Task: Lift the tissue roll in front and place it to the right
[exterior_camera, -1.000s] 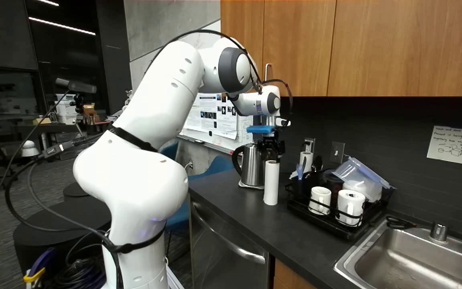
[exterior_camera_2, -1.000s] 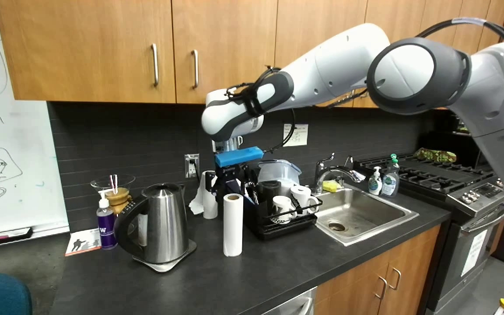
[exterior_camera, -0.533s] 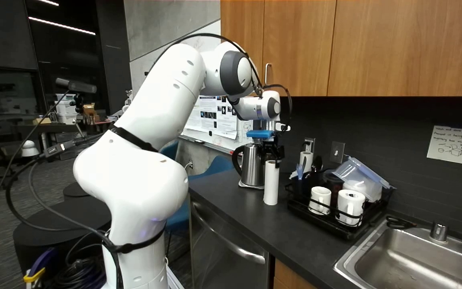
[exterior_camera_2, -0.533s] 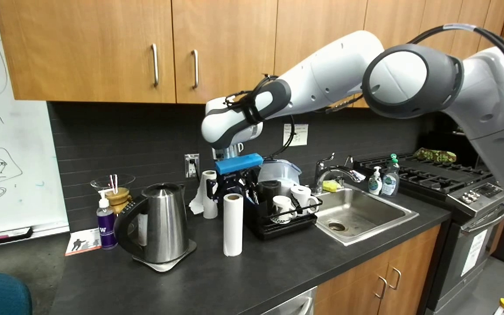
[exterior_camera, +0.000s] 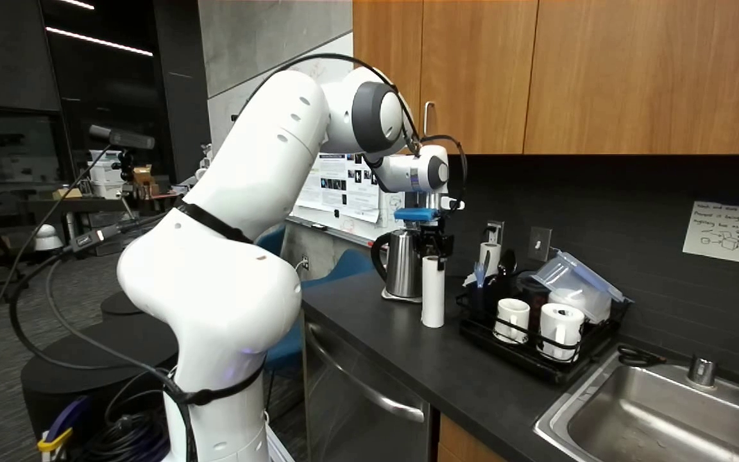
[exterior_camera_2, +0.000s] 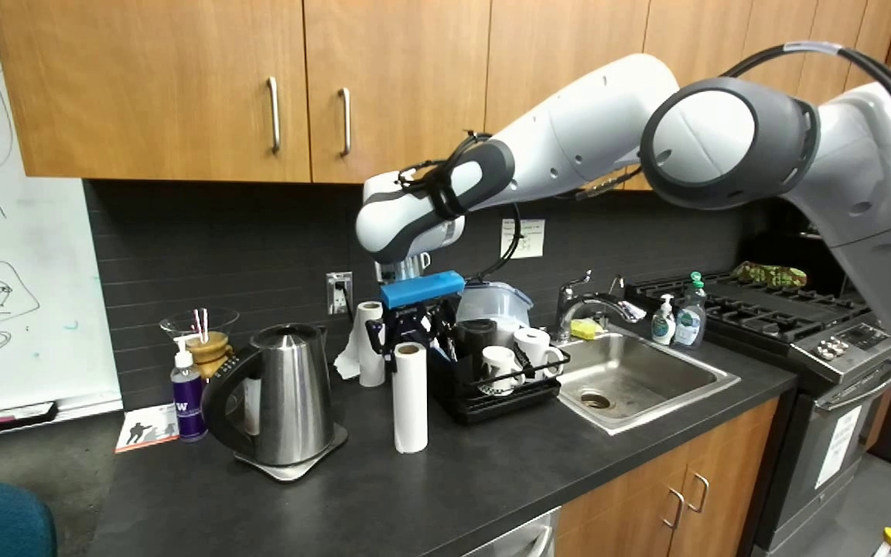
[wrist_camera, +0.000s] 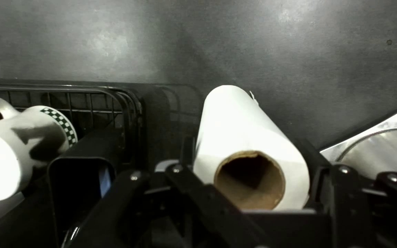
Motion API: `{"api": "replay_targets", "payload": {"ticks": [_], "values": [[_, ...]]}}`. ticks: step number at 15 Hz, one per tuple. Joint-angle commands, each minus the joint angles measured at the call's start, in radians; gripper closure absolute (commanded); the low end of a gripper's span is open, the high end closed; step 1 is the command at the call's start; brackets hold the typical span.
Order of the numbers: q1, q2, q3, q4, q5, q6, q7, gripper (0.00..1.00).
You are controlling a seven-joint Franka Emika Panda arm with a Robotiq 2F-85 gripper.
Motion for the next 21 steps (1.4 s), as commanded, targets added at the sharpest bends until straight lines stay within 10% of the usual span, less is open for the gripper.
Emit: {"api": "replay_targets", "payload": {"ticks": [1,21], "values": [[0.005,-0.04,-0.006,-0.022,0.005,-0.008,0.011,0.55],[-0.03,-0.49,0.009,-0.411,0.002,-0.125,0.139,0.55]]}}
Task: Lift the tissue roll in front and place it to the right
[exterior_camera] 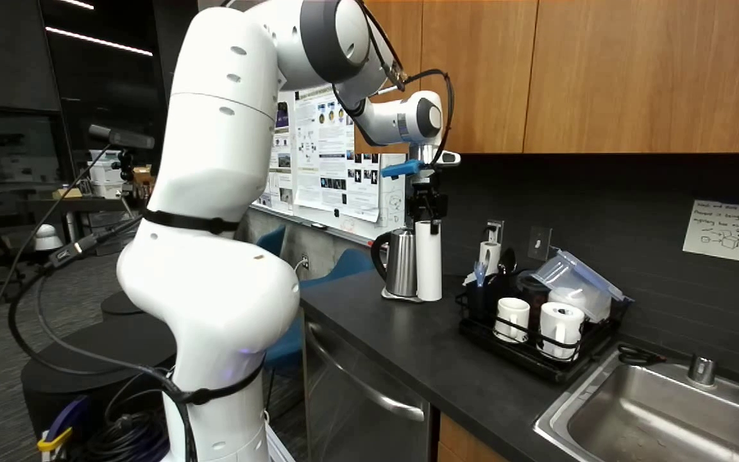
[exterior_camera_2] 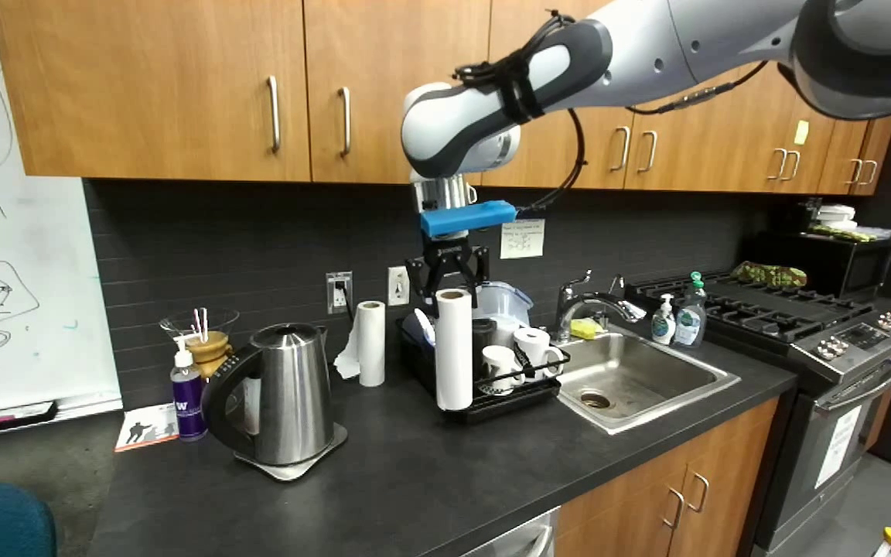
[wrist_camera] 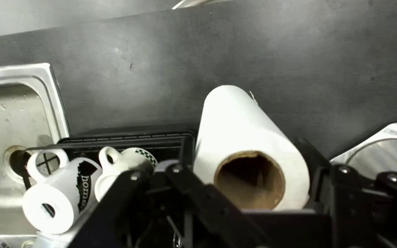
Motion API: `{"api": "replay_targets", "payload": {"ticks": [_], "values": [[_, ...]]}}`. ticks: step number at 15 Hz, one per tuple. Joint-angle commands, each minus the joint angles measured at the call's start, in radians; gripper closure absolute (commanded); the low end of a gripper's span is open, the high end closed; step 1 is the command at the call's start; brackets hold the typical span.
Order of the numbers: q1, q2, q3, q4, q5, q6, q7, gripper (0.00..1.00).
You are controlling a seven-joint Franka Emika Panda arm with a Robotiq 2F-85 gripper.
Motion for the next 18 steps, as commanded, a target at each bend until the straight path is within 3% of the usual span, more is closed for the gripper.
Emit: {"api": "replay_targets", "payload": {"ticks": [1,18], "values": [[-0.023,-0.106,0.016,-0.14,0.007,-0.014,0.048,0.55],[-0.182,-0.181,-0.026,-0.333,0.016,0.055,0.034,0.55]]}}
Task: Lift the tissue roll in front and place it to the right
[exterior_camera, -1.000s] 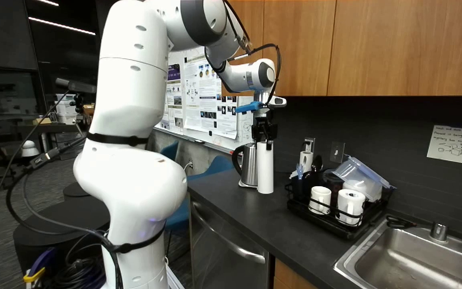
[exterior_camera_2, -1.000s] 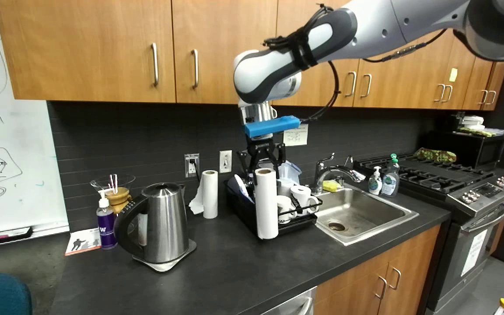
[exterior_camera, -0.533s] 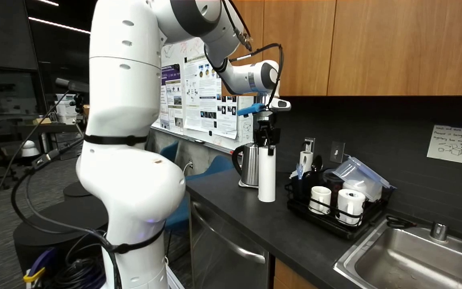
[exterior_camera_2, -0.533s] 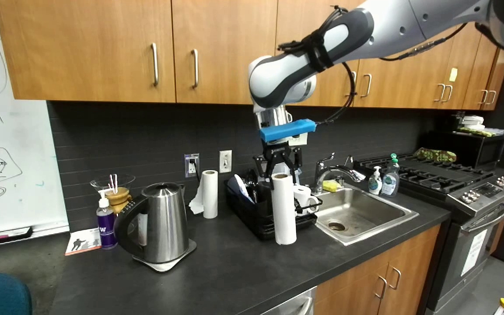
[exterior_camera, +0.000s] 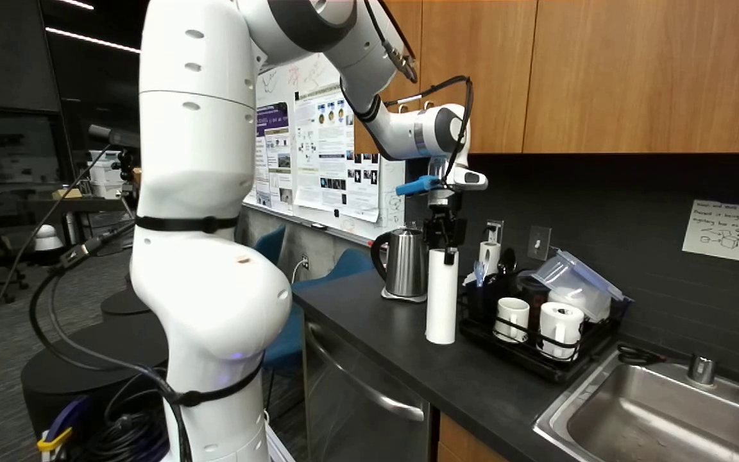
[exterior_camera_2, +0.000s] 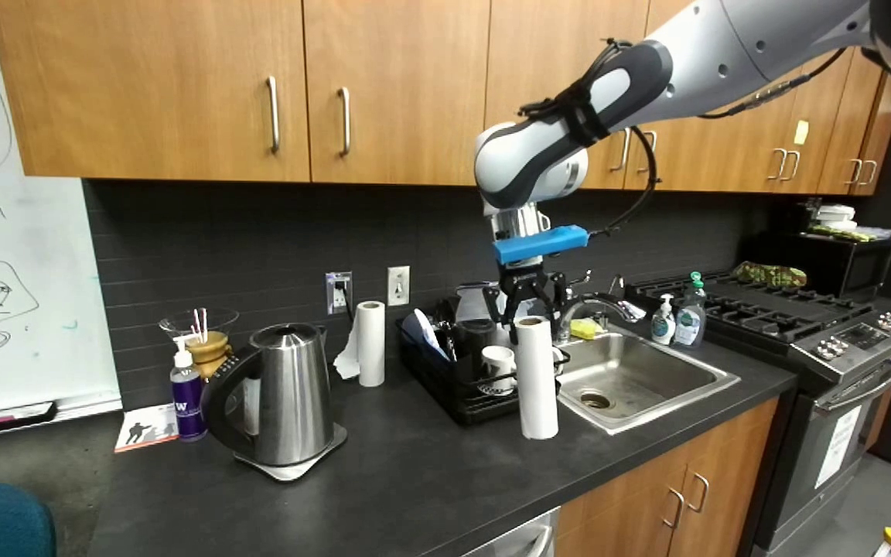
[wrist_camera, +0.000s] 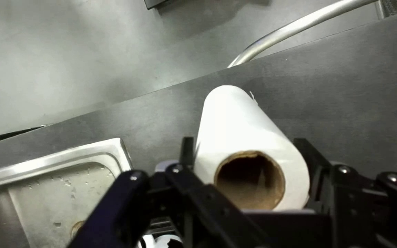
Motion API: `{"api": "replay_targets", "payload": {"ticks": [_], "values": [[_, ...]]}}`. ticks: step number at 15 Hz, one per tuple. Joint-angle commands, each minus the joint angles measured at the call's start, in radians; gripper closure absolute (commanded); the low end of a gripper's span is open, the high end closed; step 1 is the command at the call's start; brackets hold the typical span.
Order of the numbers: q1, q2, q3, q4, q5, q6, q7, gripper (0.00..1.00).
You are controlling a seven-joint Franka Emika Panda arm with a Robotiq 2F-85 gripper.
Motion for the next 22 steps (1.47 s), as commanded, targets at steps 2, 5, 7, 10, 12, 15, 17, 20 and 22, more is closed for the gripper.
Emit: {"api": "replay_targets", "payload": {"ticks": [2,5,7,10,12,15,17,20,22], "values": [[-0.043,-0.029,-0.024,-0.042,0.016,0.063,-0.009,0.55],[-0.064,-0.01,-0.041,-0.029,0.007,0.101,-0.014,0.55],[-0.075,-0.003,-0.05,-0.025,0.005,0.124,-0.017,0.55],[-0.087,0.016,-0.06,-0.023,0.019,0.159,-0.024,0.55],[-0.091,0.03,-0.062,-0.022,0.027,0.176,-0.027,0.55],[-0.089,0.066,-0.062,-0.008,0.058,0.209,-0.038,0.55],[-0.085,0.088,-0.06,0.0,0.07,0.231,-0.051,0.55],[-0.081,0.104,-0.06,0.002,0.077,0.26,-0.069,0.55],[-0.082,0.118,-0.062,0.002,0.077,0.284,-0.077,0.55]]}}
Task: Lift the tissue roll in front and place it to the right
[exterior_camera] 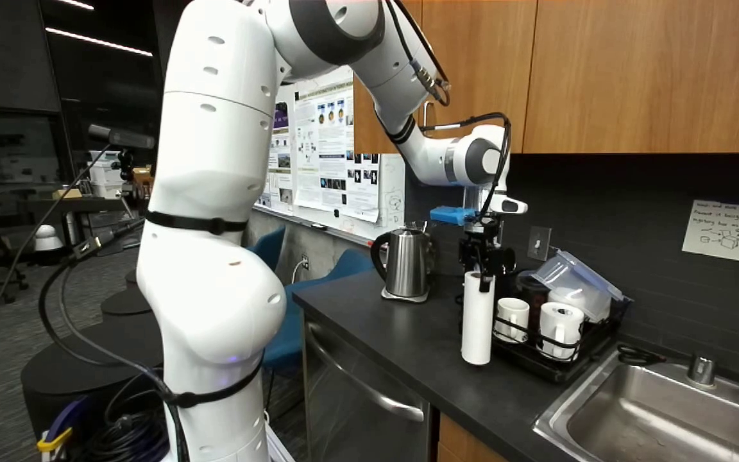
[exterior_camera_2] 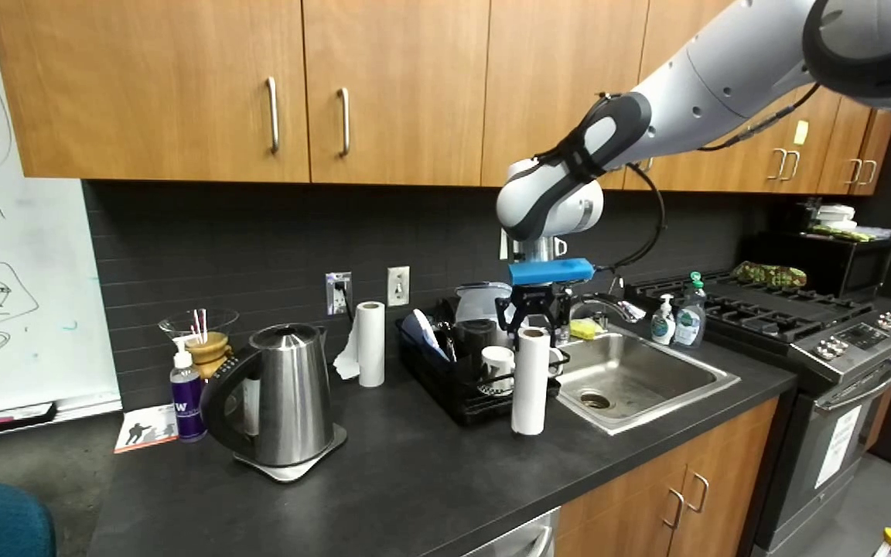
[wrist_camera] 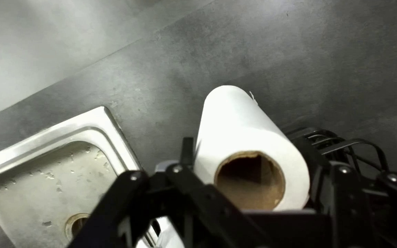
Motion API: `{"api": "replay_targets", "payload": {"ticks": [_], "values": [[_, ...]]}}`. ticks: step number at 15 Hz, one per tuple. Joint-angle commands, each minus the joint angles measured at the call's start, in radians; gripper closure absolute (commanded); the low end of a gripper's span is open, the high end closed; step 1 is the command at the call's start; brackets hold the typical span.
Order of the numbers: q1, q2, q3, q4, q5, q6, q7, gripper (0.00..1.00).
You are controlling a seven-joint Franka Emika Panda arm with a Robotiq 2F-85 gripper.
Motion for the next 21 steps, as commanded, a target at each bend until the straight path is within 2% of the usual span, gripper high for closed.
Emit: {"api": "replay_targets", "payload": {"ticks": [1,21], "values": [[0.002,0.018,-0.004,0.019,0.021,0.028,-0.032,0.55],[-0.007,0.027,-0.002,0.037,0.05,0.015,-0.149,0.55]]}}
